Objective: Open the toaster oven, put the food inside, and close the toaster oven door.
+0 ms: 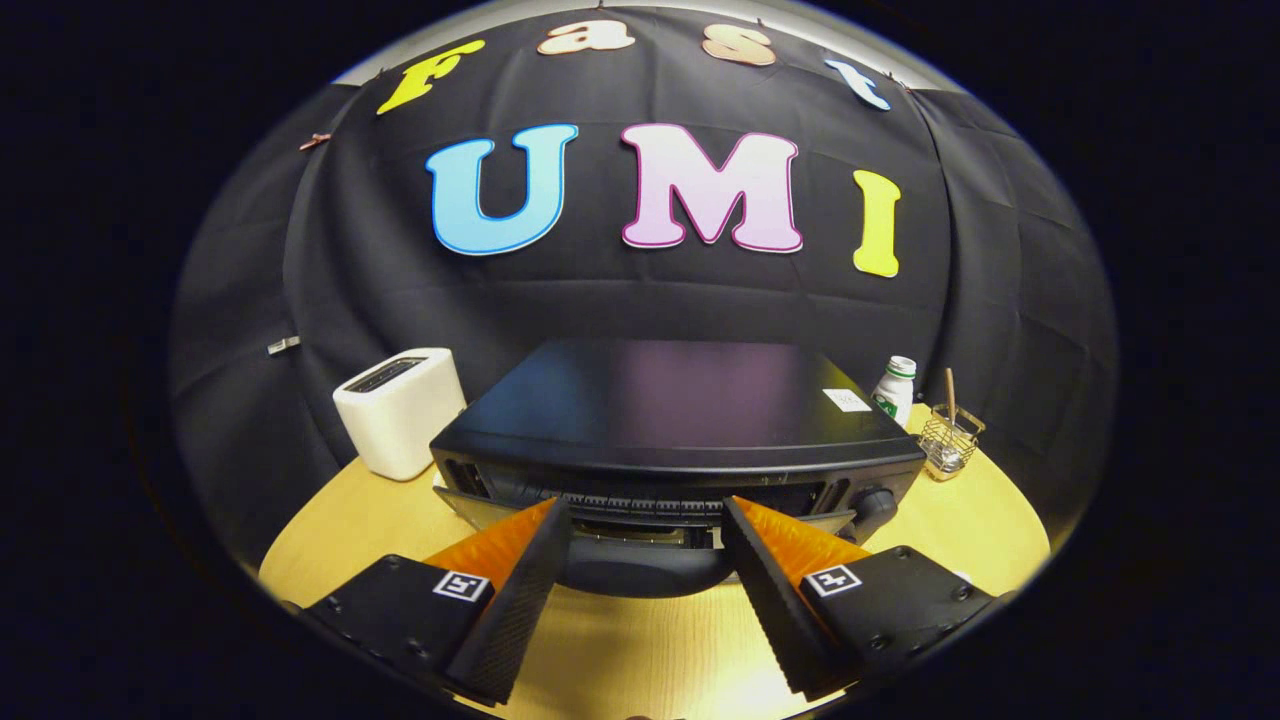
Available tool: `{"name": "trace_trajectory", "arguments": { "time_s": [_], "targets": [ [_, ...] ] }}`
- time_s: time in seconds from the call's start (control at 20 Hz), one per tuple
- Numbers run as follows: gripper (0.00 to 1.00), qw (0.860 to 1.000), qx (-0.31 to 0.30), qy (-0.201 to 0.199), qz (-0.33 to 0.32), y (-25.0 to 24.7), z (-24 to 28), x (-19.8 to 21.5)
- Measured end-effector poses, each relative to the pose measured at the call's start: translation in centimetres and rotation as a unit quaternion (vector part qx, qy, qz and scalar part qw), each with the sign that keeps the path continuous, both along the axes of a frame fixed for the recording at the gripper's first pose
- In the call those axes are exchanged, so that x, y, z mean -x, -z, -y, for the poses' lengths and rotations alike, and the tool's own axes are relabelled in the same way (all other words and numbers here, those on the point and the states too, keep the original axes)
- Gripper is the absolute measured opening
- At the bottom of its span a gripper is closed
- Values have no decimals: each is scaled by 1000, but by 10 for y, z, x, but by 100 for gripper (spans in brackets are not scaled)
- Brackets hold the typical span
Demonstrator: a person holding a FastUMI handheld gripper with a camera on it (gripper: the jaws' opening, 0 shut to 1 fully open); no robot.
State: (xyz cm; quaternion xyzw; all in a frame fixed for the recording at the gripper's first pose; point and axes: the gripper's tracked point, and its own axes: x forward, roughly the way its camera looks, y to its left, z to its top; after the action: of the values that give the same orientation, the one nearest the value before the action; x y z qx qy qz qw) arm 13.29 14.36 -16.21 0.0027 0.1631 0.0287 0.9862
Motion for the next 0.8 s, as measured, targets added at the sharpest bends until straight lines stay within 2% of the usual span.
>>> {"name": "trace_trajectory", "arguments": {
  "time_s": [0.4,0.8],
  "targets": [
    [97,999,-8,-12,-39,31,0,42],
    [98,995,26,-28,-89,84,-3,93]
  ]
}}
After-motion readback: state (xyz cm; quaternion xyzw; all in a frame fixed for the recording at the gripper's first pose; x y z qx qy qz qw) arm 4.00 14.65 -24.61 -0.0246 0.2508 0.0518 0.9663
